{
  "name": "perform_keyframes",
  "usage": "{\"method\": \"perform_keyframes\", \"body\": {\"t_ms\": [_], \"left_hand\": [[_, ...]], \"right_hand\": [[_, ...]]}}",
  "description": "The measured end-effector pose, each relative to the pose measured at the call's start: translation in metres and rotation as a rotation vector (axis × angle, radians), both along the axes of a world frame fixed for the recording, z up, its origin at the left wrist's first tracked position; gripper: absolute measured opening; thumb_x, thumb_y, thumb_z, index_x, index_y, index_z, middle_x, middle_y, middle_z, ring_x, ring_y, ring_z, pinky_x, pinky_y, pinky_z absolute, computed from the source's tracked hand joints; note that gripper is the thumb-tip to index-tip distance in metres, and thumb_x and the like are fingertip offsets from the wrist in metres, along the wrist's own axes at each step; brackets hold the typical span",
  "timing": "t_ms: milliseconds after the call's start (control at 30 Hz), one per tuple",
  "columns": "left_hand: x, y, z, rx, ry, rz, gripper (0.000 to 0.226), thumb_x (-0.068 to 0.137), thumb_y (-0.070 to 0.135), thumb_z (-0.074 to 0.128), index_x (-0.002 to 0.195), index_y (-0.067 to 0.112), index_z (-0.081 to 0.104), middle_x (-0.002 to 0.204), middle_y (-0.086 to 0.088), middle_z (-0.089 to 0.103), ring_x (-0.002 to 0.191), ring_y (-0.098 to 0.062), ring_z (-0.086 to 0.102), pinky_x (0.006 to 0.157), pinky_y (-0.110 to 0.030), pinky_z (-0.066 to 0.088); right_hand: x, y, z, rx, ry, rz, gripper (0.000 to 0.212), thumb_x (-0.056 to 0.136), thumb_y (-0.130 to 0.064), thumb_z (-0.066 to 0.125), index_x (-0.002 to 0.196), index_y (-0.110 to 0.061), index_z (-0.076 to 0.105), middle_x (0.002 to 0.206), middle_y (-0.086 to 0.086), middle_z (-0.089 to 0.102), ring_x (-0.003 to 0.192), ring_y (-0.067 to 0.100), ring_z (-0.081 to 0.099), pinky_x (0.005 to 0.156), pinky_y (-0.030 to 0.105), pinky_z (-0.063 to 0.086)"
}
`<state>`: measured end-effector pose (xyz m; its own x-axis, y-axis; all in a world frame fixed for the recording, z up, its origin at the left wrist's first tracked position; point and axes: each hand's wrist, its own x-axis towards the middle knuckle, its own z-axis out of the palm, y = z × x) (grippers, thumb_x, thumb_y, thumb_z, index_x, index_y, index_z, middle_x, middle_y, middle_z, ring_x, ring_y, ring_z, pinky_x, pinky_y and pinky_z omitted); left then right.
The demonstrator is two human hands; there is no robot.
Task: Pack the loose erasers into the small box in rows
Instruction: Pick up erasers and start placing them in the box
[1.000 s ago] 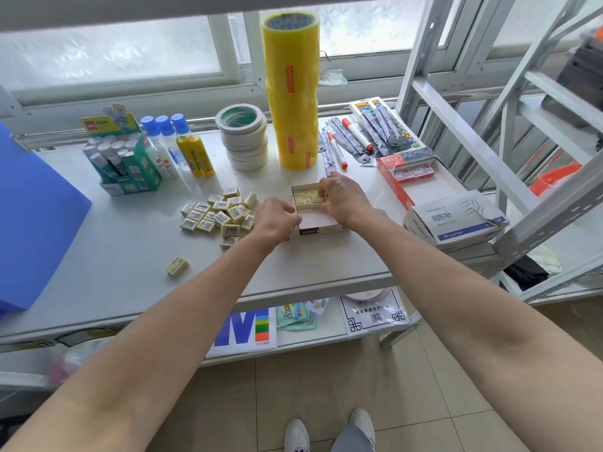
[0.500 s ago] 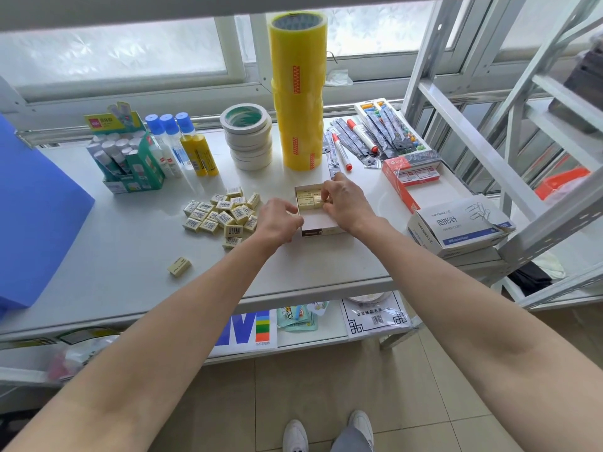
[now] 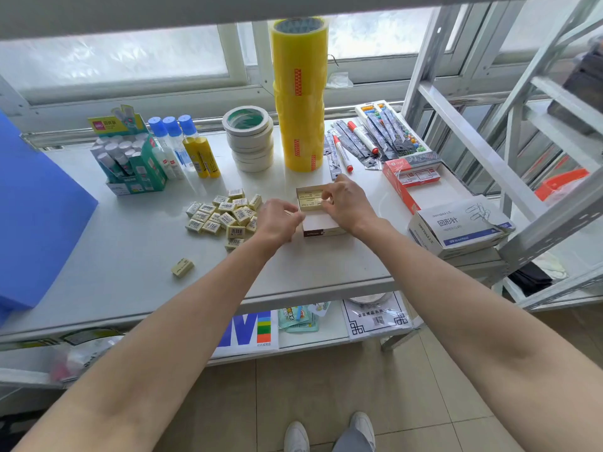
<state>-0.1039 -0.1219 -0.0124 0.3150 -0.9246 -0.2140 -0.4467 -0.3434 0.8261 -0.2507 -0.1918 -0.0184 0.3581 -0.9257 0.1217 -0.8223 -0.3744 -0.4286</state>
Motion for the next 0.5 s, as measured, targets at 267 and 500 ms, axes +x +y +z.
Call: {"method": "perform_keyframes", "body": {"t_ms": [267, 500], "left_hand": [[0.011, 0.011, 0.020, 0.050, 0.849, 0.152, 0.039, 0.101, 0.043, 0.042, 0.111, 0.007, 0.056, 0.070, -0.010, 0.062, 0.054, -0.014, 0.054, 0.039, -0.018, 0.036], [0.010, 0.018, 0.026, 0.107, 0.811, 0.056, 0.057, 0.104, 0.046, 0.028, 0.109, 0.001, 0.062, 0.068, -0.012, 0.062, 0.053, -0.016, 0.052, 0.036, -0.018, 0.032]], "right_hand": [[0.015, 0.024, 0.022, 0.143, -0.423, 0.072, 0.021, 0.092, -0.032, 0.061, 0.093, -0.016, 0.073, 0.089, -0.001, 0.070, 0.080, 0.011, 0.061, 0.076, 0.029, 0.048], [0.024, 0.045, 0.037, 0.361, -0.603, 0.266, 0.019, 0.090, -0.025, 0.065, 0.089, -0.008, 0.074, 0.075, 0.006, 0.071, 0.058, 0.006, 0.057, 0.060, 0.020, 0.047]]}}
